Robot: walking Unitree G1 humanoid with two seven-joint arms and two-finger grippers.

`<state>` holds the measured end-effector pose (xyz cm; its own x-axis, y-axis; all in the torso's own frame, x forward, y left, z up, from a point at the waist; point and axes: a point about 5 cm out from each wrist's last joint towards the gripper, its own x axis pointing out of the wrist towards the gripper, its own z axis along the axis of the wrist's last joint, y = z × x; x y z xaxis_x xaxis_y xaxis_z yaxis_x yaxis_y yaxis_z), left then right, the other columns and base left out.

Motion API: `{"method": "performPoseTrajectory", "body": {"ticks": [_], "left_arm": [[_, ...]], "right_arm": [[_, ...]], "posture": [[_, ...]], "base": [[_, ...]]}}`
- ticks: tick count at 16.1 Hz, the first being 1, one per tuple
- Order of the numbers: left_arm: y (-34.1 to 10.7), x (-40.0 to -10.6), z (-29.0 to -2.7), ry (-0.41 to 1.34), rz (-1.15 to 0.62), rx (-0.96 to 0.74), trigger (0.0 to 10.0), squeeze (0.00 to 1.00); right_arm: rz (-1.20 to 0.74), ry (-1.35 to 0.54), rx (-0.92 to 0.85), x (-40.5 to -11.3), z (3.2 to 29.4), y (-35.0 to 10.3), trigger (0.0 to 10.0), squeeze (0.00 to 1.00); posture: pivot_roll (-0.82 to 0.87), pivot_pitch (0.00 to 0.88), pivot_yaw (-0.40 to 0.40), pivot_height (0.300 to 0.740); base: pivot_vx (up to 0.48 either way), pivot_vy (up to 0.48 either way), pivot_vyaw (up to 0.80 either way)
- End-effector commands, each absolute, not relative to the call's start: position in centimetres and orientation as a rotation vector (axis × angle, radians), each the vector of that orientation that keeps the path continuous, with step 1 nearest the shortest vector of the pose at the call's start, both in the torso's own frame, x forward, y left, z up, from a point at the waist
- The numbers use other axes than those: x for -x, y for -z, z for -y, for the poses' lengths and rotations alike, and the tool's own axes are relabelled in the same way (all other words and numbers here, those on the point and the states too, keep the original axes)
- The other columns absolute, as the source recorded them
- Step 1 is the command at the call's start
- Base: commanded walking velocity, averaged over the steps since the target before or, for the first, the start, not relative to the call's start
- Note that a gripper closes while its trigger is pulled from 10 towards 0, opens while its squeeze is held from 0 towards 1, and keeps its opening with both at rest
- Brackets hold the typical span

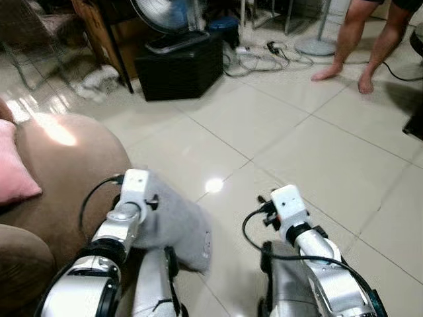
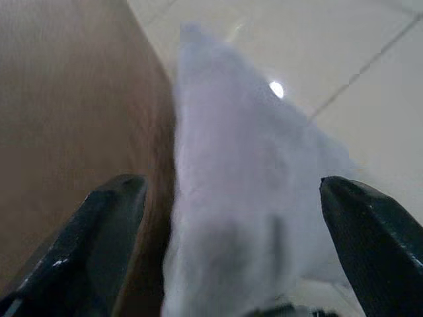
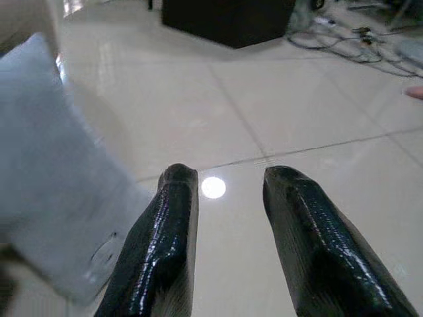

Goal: Move the pillow to the sofa from floor

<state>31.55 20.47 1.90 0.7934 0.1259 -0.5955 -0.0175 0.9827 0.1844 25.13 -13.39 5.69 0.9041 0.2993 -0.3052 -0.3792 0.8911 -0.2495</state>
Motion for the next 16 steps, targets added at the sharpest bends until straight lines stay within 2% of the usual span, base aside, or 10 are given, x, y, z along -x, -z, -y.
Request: {"method": "performPoseTrajectory", "body": {"ticks": [1,5,7,9,13,16], "left_arm": [[-1.7,-31.3,-21.4,-0.136,-0.656,-0.168,10.0,1.00],[-1.3,-30.3,-22.8,-0.225,-0.599,-0.174,10.0,1.00],[-2.2,-30.7,-23.5,-0.273,-0.514,-0.142,10.0,1.00],[-3.1,-31.0,-23.8,-0.291,-0.421,-0.208,10.0,1.00],[-1.5,-29.8,-24.6,-0.262,-0.564,-0.364,10.0,1.00],[-1.2,-29.5,-24.8,-0.246,-0.599,-0.412,10.0,1.00]], "right_arm": [[-0.233,-0.461,0.337,-24.3,12.2,-5.8,10.0,0.00],[-0.178,-0.571,0.334,-22.8,10.6,-6.2,10.0,0.00],[-0.144,-0.609,0.353,-22.7,9.5,-6.8,10.0,0.00],[-0.102,-0.640,0.338,-22.7,8.7,-7.9,10.0,0.00],[-0.097,-0.666,0.365,-22.7,8.7,-8.3,10.0,0.00],[-0.099,-0.664,0.374,-22.6,8.9,-8.4,10.0,0.00]], "posture": [[-0.15,0.145,0.044,0.529],[-0.08,0.207,-0.028,0.529],[-0.09,0.240,-0.026,0.529],[-0.08,0.274,-0.016,0.529],[-0.08,0.290,0.005,0.529],[-0.08,0.298,0.013,0.529]], "base": [[0.000,0.000,0.00],[0.000,0.000,0.00],[0.000,0.000,0.00],[0.000,0.000,0.00],[0.000,0.000,0.00],[0.000,0.000,0.00]]}}
